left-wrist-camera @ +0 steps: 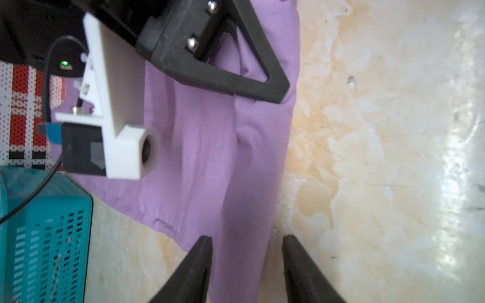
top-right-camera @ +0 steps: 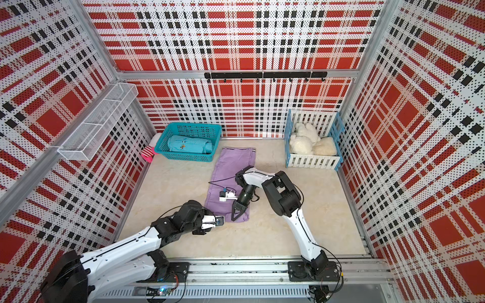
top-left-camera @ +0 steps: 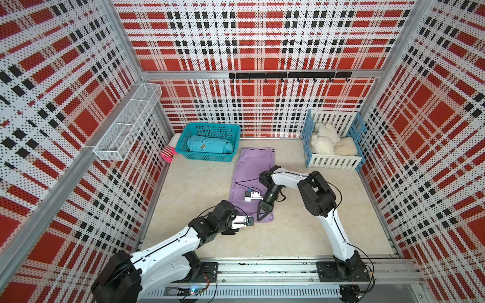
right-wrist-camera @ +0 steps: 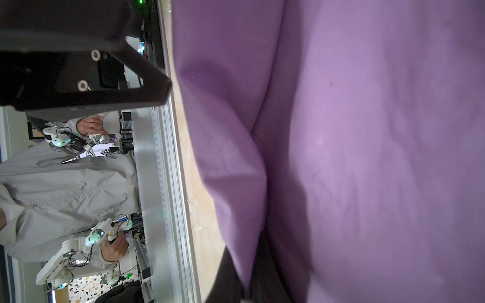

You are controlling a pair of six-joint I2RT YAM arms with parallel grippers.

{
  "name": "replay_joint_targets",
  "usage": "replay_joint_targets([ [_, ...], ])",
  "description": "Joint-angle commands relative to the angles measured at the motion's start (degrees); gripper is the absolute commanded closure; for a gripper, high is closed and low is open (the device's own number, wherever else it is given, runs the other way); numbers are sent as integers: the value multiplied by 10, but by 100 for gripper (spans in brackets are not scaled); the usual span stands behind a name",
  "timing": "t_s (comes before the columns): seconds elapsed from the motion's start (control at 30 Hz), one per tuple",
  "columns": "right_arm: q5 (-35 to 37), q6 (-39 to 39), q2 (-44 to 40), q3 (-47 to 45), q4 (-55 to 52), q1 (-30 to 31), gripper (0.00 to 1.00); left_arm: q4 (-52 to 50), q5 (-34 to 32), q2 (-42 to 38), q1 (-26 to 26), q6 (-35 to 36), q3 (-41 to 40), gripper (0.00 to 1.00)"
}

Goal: Roll up the long pants
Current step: Roll the long pant at the center of the board.

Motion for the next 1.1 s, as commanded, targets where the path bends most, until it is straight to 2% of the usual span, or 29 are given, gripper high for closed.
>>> replay_joint_targets([
  [0.0, -5, -8, 11, 8, 2, -7, 100, 26, 41, 39, 1, 21, 15, 42],
  [0.07, -6, -8, 13, 8, 1, -7, 100, 26, 41, 59, -8, 25, 23, 34],
  [0.17, -5, -9, 13, 6, -1, -7, 100, 27, 38, 70, -22, 30, 30, 30],
  [0.37, -5, -9, 15, 7, -4, -7, 100, 35, 5, 99, -19, 42, 37, 31],
  [0.53, -6, -8, 16, 11, -4, -8, 100, 43, 19, 118, -19, 46, 46, 34],
  [0.7, -9, -9, 20, 15, -7, -8, 100, 33, 25, 176, -6, 61, 65, 49],
  [0.83, -6, -6, 16, 14, -9, -8, 100, -45, 74, 231, 18, 82, 106, 67],
  [0.93, -3, -2, 13, 15, -4, -8, 100, -86, 88, 263, 20, 105, 121, 76],
  [1.0, 5, 10, 7, 12, 12, -9, 100, -91, 91, 275, 22, 108, 127, 86],
  [1.07, 14, 23, -4, 2, 30, -12, 98, -102, 106, 282, 32, 107, 139, 100],
])
